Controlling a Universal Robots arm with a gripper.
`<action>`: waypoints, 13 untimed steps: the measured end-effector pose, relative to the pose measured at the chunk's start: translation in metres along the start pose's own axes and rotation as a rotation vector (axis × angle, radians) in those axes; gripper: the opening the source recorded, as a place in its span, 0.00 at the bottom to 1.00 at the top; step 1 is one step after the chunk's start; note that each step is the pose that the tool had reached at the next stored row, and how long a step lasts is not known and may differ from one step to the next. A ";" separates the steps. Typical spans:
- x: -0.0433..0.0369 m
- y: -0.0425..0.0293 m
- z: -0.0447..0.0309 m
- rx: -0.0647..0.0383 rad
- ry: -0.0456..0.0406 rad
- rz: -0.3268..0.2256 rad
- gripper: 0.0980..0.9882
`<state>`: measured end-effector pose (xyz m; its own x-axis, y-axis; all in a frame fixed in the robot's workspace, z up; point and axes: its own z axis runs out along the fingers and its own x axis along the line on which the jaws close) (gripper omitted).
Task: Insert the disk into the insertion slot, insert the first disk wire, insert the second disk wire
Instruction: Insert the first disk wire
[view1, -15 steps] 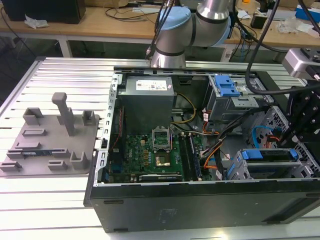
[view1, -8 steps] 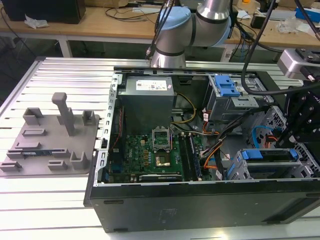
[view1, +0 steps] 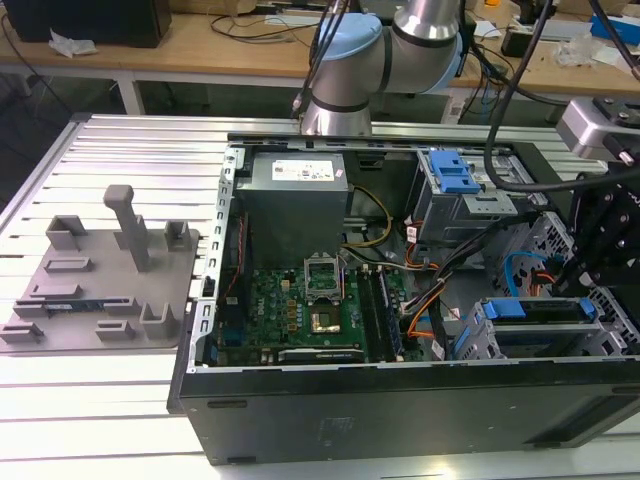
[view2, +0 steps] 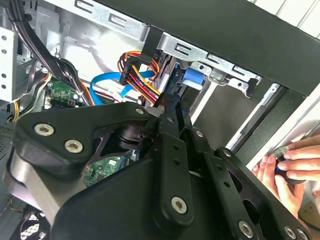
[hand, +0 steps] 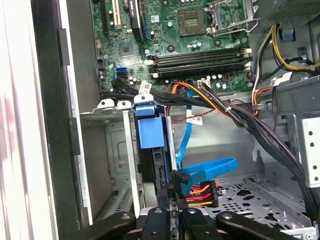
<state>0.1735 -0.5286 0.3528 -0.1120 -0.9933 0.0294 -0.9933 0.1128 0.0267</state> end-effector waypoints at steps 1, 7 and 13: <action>0.0023 -0.0008 0.0002 0.000 -0.0012 -0.001 0.07; 0.0036 -0.0010 0.0011 0.003 -0.0245 0.000 0.07; 0.0038 -0.0011 0.0013 0.004 -0.0222 0.011 0.07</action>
<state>0.1741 -0.5325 0.3516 -0.1238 -0.9923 0.0076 -0.9920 0.1240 0.0230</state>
